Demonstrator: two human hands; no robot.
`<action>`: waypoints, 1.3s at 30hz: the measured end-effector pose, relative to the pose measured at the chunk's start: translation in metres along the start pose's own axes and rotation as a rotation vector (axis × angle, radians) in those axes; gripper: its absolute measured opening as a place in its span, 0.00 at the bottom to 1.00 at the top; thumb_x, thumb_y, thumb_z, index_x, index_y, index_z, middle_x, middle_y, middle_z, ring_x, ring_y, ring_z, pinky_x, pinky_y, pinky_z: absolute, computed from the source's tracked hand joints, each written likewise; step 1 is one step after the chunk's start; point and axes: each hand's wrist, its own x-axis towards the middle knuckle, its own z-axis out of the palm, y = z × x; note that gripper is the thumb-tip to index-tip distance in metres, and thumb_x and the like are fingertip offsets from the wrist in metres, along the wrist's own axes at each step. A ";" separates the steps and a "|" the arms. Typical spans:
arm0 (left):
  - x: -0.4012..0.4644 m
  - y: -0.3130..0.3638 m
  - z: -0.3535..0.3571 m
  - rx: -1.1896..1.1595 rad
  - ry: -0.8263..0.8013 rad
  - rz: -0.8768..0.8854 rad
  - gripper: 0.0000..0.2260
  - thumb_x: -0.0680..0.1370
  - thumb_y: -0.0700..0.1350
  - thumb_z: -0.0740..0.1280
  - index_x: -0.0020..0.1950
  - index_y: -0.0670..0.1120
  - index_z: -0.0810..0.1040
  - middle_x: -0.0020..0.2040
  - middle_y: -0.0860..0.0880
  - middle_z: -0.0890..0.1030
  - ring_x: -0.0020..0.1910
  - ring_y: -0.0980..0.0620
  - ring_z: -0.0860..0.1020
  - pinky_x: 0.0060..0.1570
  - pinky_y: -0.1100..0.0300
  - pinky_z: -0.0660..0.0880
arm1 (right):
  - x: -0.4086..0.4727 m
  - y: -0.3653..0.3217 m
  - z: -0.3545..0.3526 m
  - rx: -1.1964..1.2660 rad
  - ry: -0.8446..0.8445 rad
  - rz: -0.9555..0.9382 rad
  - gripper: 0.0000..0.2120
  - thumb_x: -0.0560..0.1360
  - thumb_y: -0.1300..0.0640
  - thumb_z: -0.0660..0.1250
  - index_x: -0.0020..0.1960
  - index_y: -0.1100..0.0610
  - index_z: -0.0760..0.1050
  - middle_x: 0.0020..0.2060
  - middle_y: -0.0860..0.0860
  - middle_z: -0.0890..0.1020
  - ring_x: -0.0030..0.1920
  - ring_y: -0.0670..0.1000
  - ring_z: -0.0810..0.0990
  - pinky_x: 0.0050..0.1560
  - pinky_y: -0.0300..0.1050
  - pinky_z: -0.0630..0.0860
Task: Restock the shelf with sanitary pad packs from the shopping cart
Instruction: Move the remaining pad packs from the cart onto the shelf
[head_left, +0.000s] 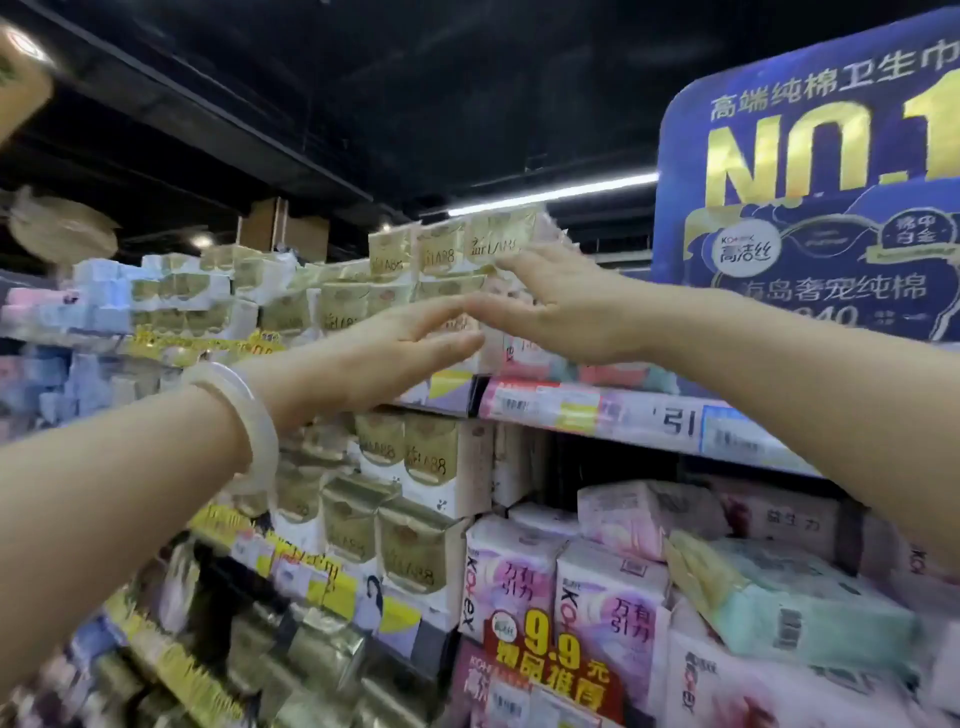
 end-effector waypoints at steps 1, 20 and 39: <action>-0.021 -0.009 -0.001 0.047 -0.011 -0.062 0.35 0.70 0.74 0.56 0.74 0.63 0.58 0.75 0.60 0.61 0.73 0.58 0.61 0.72 0.53 0.60 | -0.003 -0.015 0.010 0.018 -0.029 -0.035 0.38 0.73 0.31 0.50 0.76 0.51 0.52 0.77 0.50 0.53 0.76 0.52 0.50 0.74 0.52 0.50; -0.458 -0.147 0.132 0.026 -0.411 -1.213 0.36 0.76 0.55 0.68 0.78 0.48 0.55 0.76 0.52 0.62 0.71 0.57 0.63 0.62 0.70 0.57 | -0.163 -0.265 0.421 0.194 -0.957 -0.791 0.39 0.74 0.36 0.60 0.75 0.55 0.51 0.75 0.59 0.53 0.74 0.61 0.52 0.73 0.56 0.57; -0.665 -0.280 0.287 -0.314 -0.230 -1.774 0.27 0.77 0.46 0.68 0.74 0.44 0.64 0.73 0.46 0.67 0.70 0.49 0.68 0.66 0.61 0.65 | -0.259 -0.344 0.689 0.224 -1.438 -0.647 0.35 0.77 0.46 0.63 0.76 0.56 0.51 0.75 0.59 0.52 0.74 0.61 0.55 0.72 0.56 0.59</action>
